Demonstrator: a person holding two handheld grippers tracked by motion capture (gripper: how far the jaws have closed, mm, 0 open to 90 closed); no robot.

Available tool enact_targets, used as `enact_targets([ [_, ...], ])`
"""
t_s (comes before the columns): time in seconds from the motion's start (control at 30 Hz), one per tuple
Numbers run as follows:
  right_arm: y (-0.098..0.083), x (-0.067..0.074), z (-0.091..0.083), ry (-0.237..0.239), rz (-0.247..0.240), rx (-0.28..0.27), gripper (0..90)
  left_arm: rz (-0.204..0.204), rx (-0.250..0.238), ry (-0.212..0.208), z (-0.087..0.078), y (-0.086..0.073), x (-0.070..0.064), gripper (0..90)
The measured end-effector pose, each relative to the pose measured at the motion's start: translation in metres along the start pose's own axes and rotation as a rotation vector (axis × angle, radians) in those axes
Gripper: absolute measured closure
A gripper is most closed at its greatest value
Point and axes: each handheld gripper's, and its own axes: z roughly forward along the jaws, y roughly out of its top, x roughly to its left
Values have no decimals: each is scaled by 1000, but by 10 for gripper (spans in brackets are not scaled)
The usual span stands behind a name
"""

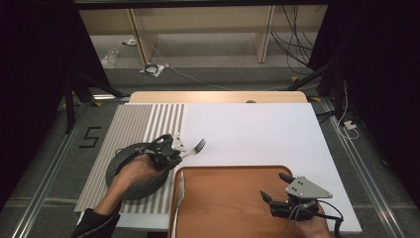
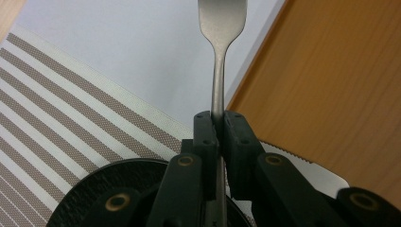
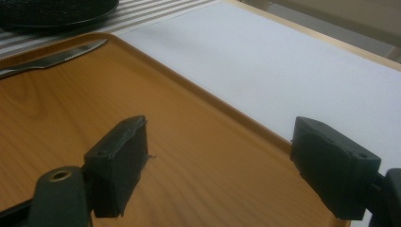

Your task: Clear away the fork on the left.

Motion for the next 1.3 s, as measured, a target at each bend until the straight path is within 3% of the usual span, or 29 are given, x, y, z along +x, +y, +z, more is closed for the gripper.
enact_targets([
  [0.33, 0, 0, 0, -2, 3, -2, 208, 24, 7, -28, -7, -1, -20, 840],
  [0.8, 0, -1, -1, -4, 3, 0, 208, 80, 37, -111, 2, -4, -61, 840],
  [1.3, 0, -1, -1, -9, 4, 3, 209, 97, 73, -174, 9, -6, -92, 840],
])
